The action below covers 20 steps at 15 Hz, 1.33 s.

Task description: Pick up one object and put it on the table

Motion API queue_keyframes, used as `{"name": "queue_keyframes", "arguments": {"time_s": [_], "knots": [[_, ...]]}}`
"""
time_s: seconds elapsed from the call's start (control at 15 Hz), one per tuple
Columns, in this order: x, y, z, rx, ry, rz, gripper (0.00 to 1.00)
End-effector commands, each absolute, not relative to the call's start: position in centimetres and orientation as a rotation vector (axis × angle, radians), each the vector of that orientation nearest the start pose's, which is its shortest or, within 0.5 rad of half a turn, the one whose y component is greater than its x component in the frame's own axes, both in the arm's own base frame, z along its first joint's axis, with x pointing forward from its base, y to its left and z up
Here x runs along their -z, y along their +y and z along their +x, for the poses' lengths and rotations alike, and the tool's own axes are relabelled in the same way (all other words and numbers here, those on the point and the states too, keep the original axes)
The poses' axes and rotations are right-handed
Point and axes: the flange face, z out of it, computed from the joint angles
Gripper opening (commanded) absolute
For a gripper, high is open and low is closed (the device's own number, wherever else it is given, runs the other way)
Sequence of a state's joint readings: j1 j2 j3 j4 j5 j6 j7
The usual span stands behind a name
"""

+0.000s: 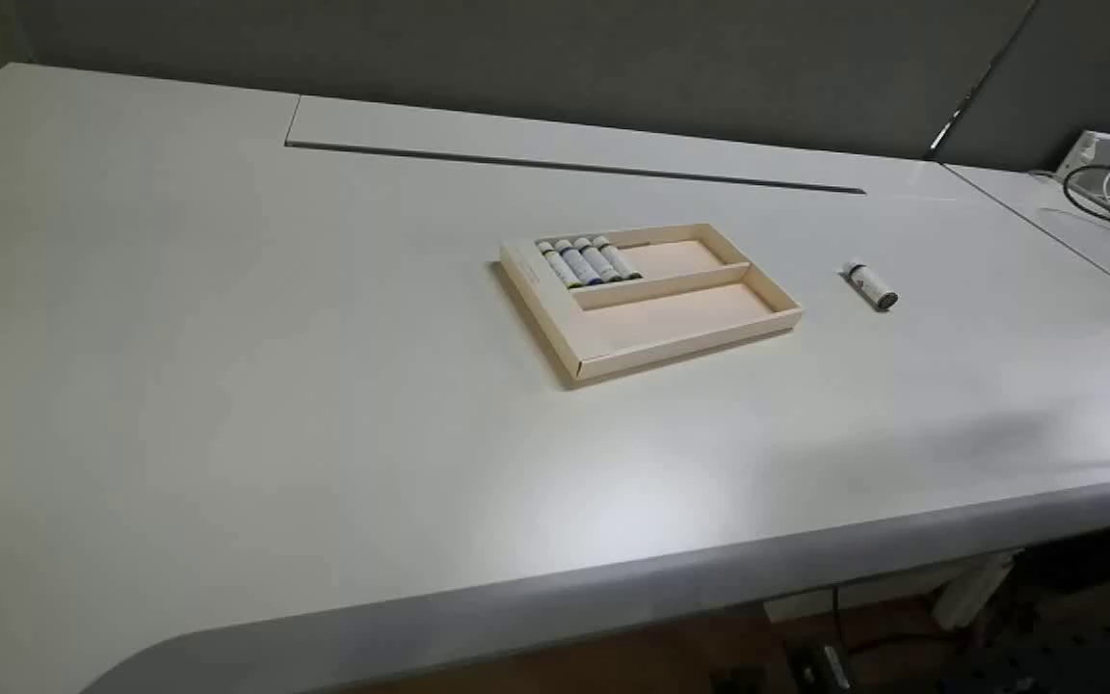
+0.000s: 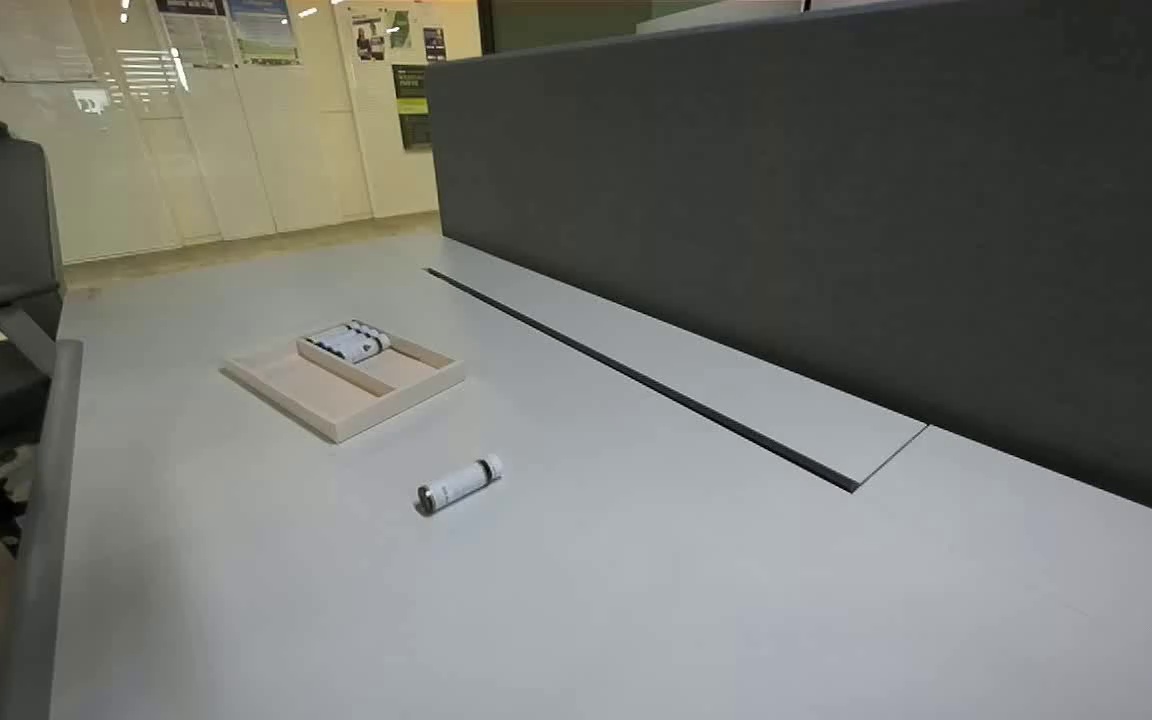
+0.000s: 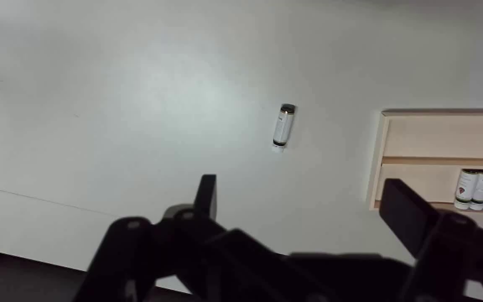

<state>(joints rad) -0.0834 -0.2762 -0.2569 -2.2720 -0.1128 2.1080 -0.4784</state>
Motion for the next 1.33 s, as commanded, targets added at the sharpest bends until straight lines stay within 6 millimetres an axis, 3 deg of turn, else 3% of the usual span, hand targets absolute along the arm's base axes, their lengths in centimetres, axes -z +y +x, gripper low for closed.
{"name": "queue_keyframes", "arguments": {"time_s": [0.0,0.53,0.67,0.8,0.93,1.27], "knots": [[-47.6,-17.0,44.7,0.135,-0.315,-3.192,1.0],[-47.6,-17.0,44.7,0.136,-0.314,-3.193,1.0],[-47.4,-14.7,46.2,0.16,-0.374,-3.163,1.0],[-46.8,-10.6,48.0,0.184,-0.448,-3.135,1.0],[-45.8,-5.0,49.8,0.194,-0.557,-3.092,1.0],[-40.8,8.8,51.8,0.162,-0.826,-2.994,1.0]]}}
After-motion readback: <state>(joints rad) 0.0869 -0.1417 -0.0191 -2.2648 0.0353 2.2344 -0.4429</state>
